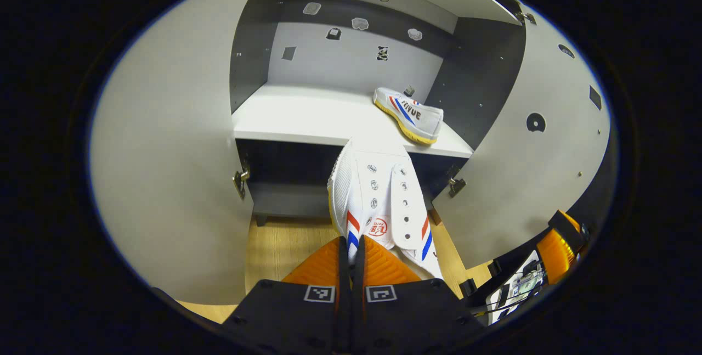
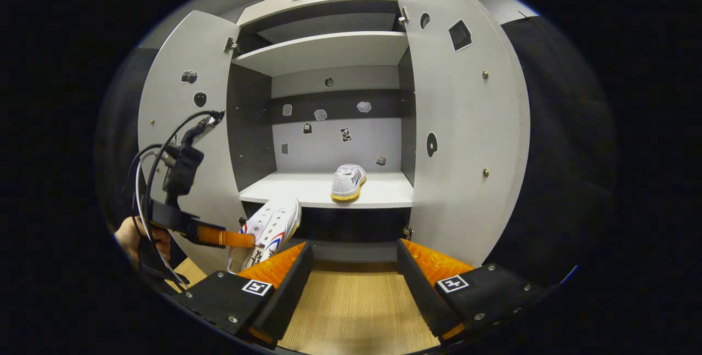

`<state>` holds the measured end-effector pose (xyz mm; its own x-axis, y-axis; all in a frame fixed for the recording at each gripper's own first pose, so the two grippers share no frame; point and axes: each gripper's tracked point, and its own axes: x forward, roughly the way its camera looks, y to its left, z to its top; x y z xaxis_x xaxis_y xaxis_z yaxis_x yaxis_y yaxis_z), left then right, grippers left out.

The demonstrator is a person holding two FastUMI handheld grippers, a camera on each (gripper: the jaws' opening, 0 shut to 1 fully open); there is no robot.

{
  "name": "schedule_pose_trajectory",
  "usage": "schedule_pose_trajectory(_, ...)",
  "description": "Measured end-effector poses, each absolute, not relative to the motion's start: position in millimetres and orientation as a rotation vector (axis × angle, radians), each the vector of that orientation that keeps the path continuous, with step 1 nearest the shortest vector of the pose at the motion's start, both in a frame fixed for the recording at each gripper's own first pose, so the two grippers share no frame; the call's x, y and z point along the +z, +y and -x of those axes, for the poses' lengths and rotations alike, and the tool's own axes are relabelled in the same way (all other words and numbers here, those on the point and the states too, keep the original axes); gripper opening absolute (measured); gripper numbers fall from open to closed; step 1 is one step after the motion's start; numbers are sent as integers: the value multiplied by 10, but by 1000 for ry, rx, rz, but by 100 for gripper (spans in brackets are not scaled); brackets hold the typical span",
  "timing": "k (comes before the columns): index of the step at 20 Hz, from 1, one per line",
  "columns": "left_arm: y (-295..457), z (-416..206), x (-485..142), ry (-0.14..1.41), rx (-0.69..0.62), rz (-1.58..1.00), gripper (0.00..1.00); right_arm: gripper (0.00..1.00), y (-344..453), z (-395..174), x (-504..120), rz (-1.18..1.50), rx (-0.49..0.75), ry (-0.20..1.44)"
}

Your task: Grab one shoe with the right hand and put it into the shoe cabinet, grab the other shoe with the left hand and put it into the shoe cabinet; then close the right door with the right hand and the left door with the left hand.

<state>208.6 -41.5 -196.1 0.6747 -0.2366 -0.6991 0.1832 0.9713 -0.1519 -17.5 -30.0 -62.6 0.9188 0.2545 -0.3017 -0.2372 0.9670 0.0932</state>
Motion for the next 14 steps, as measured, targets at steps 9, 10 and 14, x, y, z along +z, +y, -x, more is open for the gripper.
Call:
schedule_pose_trajectory(9,-541,-3223,-1277,683,-227,24,6,94,-398,30,-620,-73,236,300)
schedule_pose_trajectory(10,-574,-3368,-1289,690,-230,29,6,94,-398,18,-625,-70,239,300)
schedule_pose_trajectory(14,-615,-3932,-1403,730,-222,50,6,93,-395,-33,-639,-44,244,306)
